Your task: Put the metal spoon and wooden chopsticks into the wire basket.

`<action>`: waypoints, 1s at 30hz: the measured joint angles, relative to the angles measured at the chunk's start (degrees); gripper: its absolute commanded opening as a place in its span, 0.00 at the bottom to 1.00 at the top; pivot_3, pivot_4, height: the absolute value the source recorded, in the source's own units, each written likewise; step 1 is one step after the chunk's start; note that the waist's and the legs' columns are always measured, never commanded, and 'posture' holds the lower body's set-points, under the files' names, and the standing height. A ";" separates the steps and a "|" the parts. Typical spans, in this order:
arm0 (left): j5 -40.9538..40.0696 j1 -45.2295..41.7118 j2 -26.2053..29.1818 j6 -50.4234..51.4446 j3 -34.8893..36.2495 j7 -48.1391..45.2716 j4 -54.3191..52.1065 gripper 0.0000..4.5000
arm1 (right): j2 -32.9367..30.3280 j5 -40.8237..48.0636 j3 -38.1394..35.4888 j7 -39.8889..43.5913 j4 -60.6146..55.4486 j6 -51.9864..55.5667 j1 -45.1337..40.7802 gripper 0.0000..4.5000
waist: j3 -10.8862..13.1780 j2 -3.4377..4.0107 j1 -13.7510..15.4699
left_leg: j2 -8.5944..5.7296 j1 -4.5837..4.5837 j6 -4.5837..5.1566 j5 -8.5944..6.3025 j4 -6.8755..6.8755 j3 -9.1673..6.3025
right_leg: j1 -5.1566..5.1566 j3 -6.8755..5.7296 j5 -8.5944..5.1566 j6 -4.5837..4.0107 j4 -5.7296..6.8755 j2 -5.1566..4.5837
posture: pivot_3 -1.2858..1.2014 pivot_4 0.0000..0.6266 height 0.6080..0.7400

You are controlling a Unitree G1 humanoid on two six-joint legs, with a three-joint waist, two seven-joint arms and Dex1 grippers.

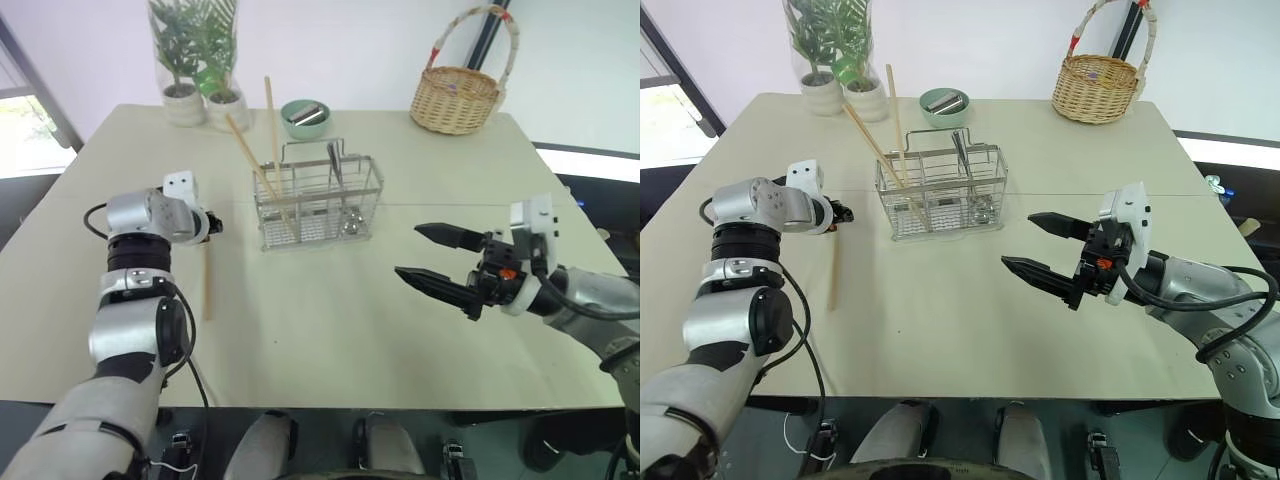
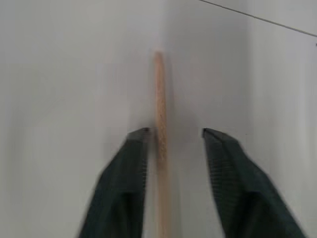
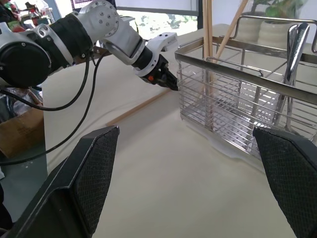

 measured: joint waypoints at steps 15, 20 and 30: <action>-0.58 -4.30 2.79 -27.51 6.88 -0.85 -4.73 0.01 | -3.27 -0.06 -1.14 1.93 0.52 0.22 -0.74 1.00 | 0.10 -0.12 -0.18 | 0.09 -0.21 -0.04 0.00 -0.02 0.03 | -0.20 0.01 0.01 -0.01 -0.08 -0.01 | 0.52 0.24 0.32; -6.51 -11.22 3.32 -40.32 10.03 -7.65 -17.03 0.01 | -4.38 -0.02 -1.66 2.54 0.77 0.85 -0.80 1.00 | 0.10 -0.15 -0.04 | 0.04 -0.24 -0.06 0.01 0.01 0.05 | -0.06 -0.01 0.01 0.00 -0.32 -0.06 | 0.52 0.24 0.32; -12.48 -14.10 -3.39 -39.91 3.87 -14.93 -28.47 0.01 | -3.29 -0.06 -1.67 1.20 0.18 0.85 0.34 1.00 | 0.05 -0.01 -0.19 | 0.04 -0.10 0.11 -0.04 0.06 0.02 | 0.10 -0.02 0.07 0.09 -0.37 0.02 | 0.52 0.24 0.32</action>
